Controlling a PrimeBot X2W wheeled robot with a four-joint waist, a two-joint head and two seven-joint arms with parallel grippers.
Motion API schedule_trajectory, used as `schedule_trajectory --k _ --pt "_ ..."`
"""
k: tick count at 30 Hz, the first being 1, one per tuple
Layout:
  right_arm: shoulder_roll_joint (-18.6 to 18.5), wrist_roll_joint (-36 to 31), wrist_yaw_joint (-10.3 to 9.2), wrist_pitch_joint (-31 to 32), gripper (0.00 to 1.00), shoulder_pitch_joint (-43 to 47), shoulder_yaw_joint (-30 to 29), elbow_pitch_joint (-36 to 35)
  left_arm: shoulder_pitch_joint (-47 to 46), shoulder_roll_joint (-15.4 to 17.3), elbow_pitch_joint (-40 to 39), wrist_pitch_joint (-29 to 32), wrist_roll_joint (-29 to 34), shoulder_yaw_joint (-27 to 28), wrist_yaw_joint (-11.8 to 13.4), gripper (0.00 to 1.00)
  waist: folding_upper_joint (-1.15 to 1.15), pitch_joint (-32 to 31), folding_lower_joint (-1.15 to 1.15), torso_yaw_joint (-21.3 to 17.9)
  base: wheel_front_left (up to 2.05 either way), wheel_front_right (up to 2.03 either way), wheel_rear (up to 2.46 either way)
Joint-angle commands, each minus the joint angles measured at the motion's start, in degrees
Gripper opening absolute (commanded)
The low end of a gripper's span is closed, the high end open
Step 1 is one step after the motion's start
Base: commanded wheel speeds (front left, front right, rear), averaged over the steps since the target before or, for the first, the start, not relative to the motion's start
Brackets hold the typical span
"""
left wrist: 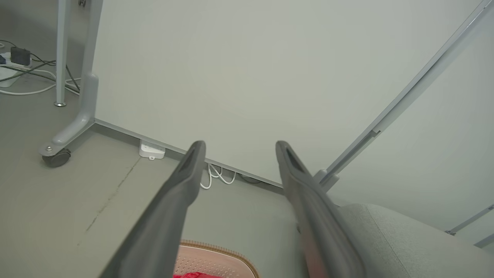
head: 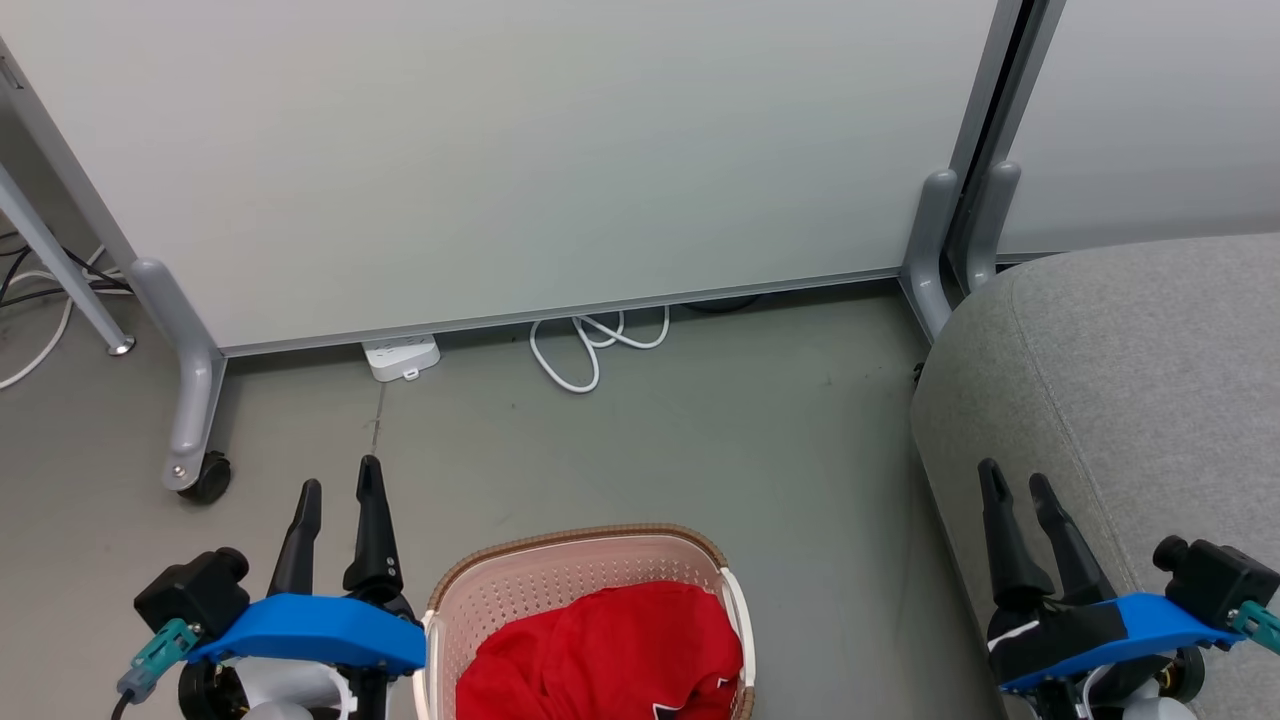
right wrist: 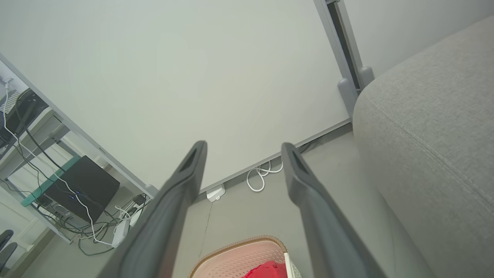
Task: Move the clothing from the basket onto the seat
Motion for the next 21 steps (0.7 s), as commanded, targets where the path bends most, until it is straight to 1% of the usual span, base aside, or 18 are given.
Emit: schedule_trajectory --k 1,21 --pt "-0.6 -1.7 0.09 -0.5 1.0 -0.9 0.2 -0.4 -1.4 0.5 -0.3 -0.5 1.7 -0.2 0.1 1.0 0.0 0.0 0.0 0.0 0.0 0.0 0.0" --pt "-0.9 -14.3 0.11 -3.4 1.0 -1.1 1.9 1.2 -1.8 0.6 2.3 -3.5 14.2 -2.3 0.7 1.0 0.0 0.2 0.0 0.8 0.0 0.0 0.0"
